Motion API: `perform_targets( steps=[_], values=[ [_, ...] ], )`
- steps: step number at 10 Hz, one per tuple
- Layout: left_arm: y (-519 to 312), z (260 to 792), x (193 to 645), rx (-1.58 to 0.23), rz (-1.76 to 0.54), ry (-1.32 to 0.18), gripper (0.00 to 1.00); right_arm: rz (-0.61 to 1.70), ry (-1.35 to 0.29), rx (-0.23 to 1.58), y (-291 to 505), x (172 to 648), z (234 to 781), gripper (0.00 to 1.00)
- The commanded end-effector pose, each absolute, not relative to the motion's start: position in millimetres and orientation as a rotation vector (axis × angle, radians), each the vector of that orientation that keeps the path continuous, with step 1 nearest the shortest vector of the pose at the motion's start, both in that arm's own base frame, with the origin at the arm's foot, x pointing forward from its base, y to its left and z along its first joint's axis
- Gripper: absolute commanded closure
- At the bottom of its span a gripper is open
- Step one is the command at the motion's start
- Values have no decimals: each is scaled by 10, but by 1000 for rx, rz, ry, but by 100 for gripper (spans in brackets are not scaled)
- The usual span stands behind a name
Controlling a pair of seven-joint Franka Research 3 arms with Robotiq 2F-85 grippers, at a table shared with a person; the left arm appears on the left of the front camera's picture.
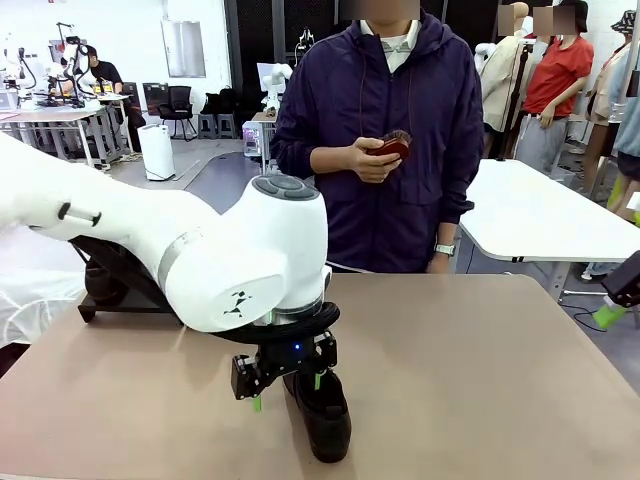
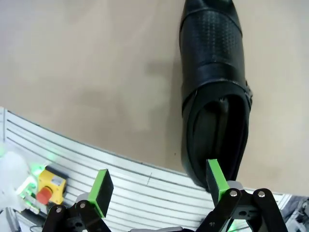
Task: Organize the shoes by placing them on the stand.
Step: Place the Shoe from the middle of the table onto the Shoes Stand.
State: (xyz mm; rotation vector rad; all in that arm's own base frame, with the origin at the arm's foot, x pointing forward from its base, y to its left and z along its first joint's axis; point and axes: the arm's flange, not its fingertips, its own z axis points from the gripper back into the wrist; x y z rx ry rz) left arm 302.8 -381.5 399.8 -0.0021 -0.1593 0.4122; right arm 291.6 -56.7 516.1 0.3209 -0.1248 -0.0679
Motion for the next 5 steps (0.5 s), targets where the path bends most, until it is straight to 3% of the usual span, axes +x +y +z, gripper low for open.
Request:
perform_targets(
  steps=[1,5],
  values=[
    [-3852,3799,3199,-14,477,-211,0,-52,-127,348,-582,2920,5192,0],
    [-3908,3484,3346,-68,410,-247,0,-52,-127,348,-582,2920,5192,0]
  ],
)
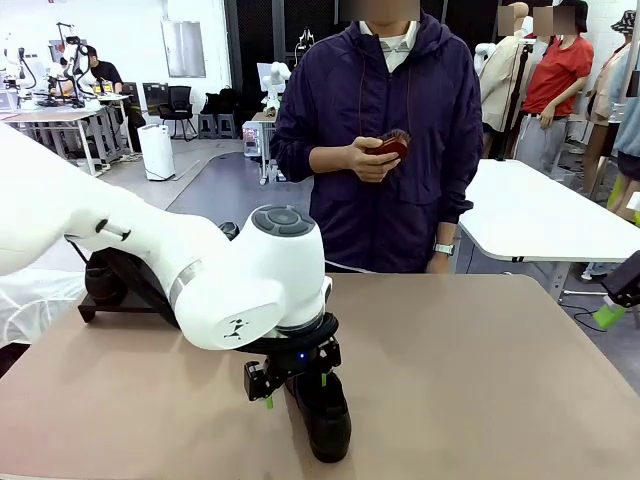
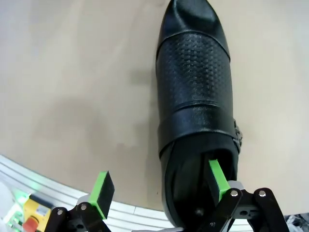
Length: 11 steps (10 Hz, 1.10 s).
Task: Organize the shoes by placing them on the stand.
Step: Place the Shoe from the middle of the table onto the Shoes Stand.
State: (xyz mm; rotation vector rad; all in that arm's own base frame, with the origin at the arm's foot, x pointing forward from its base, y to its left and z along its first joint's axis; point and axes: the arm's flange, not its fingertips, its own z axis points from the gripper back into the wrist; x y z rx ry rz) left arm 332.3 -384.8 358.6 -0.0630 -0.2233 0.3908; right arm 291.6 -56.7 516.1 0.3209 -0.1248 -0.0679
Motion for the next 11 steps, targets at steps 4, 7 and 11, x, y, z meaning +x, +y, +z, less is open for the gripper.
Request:
perform_targets(
  steps=[4,7,11],
  values=[
    [-3877,3400,3368,-61,407,-248,60,-52,-127,348,-582,2920,5192,0],
    [-3885,3375,3366,-70,391,-283,100,-52,-127,348,-582,2920,5192,0],
    [-3896,3392,3363,-66,355,-298,100,-52,-127,348,-582,2920,5192,0]
  ],
)
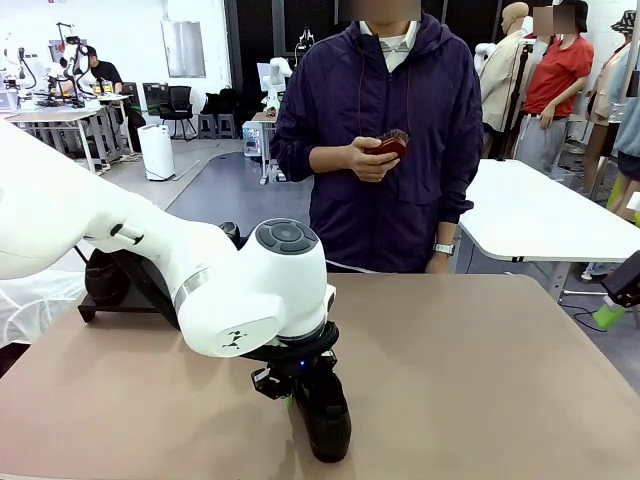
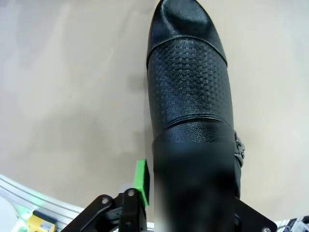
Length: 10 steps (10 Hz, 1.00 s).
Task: Organize the shoes by placing them on the stand.
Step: Place the Shoe from the middle of the table onto the Shoes Stand.
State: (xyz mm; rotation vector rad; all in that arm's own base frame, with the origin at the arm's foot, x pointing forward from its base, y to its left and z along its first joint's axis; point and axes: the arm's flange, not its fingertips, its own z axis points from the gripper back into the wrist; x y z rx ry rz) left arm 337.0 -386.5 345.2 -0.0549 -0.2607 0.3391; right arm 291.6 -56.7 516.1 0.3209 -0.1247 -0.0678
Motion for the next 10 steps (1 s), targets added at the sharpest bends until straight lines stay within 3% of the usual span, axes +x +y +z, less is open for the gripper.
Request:
perform_targets(
  steps=[1,5,10],
  values=[
    [-3899,3390,3362,-64,348,-299,100,-52,-127,348,-582,2920,5192,0],
    [-3923,3594,3246,-65,264,-311,100,-52,-127,348,-582,2920,5192,0],
    [-3750,4895,2457,-23,-417,-344,100,-52,-127,348,-582,2920,5192,0]
  ],
)
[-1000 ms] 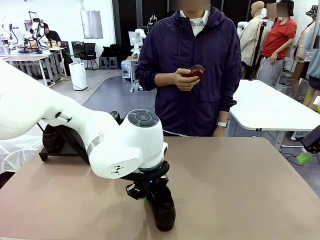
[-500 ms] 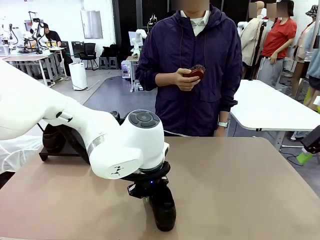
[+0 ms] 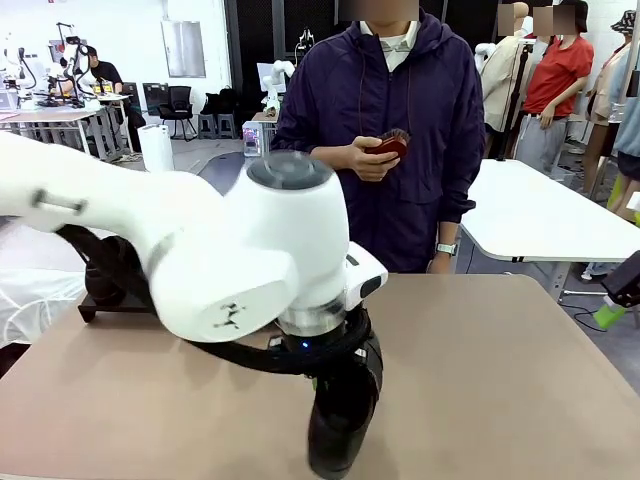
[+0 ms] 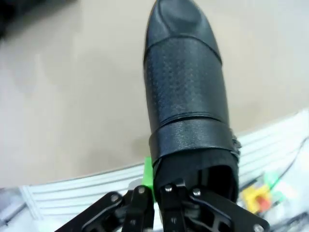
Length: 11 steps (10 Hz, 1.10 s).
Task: Organize the shoes by placing them on the stand.
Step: Place the Shoe from the middle of the table onto the Shoes Stand.
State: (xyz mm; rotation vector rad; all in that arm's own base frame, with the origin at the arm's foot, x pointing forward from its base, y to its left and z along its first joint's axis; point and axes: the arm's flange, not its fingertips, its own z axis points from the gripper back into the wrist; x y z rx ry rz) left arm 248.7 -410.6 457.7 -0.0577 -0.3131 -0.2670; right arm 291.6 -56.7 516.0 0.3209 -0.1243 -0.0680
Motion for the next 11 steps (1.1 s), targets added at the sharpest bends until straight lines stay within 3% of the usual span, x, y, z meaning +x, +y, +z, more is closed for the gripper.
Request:
perform_targets(
  steps=[1,4,8,11],
  values=[
    [-3581,5059,2386,21,-410,-430,100,-52,-127,348,-582,2920,5192,0],
    [-2681,5410,2319,47,-238,-639,100,-52,-127,348,-582,2920,5192,0],
    [-1123,5336,2426,25,-144,-683,100,-52,-127,348,-582,2920,5192,0],
    [-467,5063,2798,-123,-106,-640,100,-52,-127,348,-582,2920,5192,0]
  ],
)
